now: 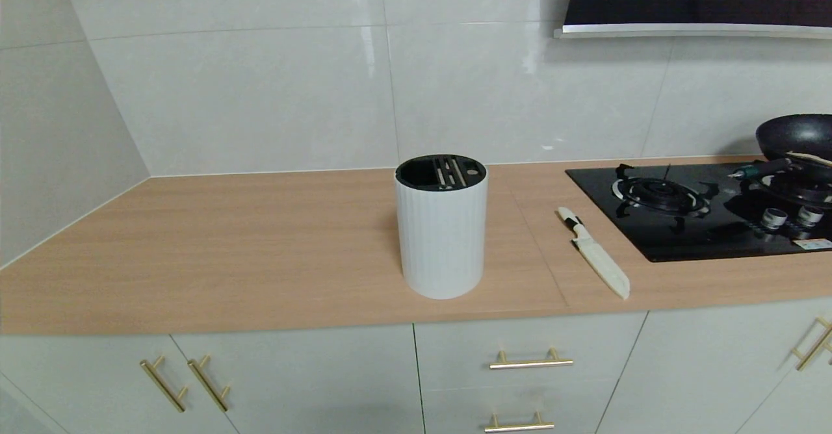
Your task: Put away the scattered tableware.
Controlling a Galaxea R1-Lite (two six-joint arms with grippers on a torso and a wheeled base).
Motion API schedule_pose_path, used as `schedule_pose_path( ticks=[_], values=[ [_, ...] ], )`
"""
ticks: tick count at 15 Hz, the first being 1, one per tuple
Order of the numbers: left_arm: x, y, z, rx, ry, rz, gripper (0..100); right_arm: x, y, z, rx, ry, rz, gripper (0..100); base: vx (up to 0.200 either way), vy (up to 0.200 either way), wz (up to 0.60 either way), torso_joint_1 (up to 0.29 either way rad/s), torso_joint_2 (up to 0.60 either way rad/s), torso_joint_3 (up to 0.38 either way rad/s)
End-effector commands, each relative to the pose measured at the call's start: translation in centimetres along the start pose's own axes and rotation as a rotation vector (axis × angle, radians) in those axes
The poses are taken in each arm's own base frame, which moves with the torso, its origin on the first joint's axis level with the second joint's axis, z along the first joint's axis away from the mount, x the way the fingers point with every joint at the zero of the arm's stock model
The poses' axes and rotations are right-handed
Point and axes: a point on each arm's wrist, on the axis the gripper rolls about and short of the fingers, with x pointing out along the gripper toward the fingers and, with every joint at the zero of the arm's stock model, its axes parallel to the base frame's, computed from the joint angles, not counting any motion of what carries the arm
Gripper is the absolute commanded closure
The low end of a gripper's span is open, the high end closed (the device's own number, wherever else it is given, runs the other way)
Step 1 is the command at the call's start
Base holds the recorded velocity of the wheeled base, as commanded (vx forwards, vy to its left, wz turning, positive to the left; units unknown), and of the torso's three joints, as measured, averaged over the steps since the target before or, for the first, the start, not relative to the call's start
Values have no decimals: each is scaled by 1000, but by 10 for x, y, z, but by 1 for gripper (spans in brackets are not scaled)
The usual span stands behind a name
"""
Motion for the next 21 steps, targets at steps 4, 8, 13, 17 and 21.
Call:
schedule_pose_path(
  ticks=[4, 8, 13, 17, 21],
  values=[
    [0, 0, 0, 0, 1, 0, 0, 0, 0, 0, 1, 1, 0, 0, 0, 0, 0, 232, -543, -311],
    [0, 0, 0, 0, 1, 1, 0, 0, 0, 0, 1, 1, 0, 0, 0, 0, 0, 259, -577, -317],
    [0, 0, 0, 0, 0, 1, 0, 0, 0, 0, 1, 1, 0, 0, 0, 0, 0, 235, -507, -277],
    [0, 0, 0, 0, 1, 1, 0, 0, 0, 0, 1, 1, 0, 0, 0, 0, 0, 130, -290, -150],
    [0, 0, 0, 0, 1, 1, 0, 0, 0, 0, 1, 1, -1, 0, 0, 0, 0, 0, 0, 0]
  ],
)
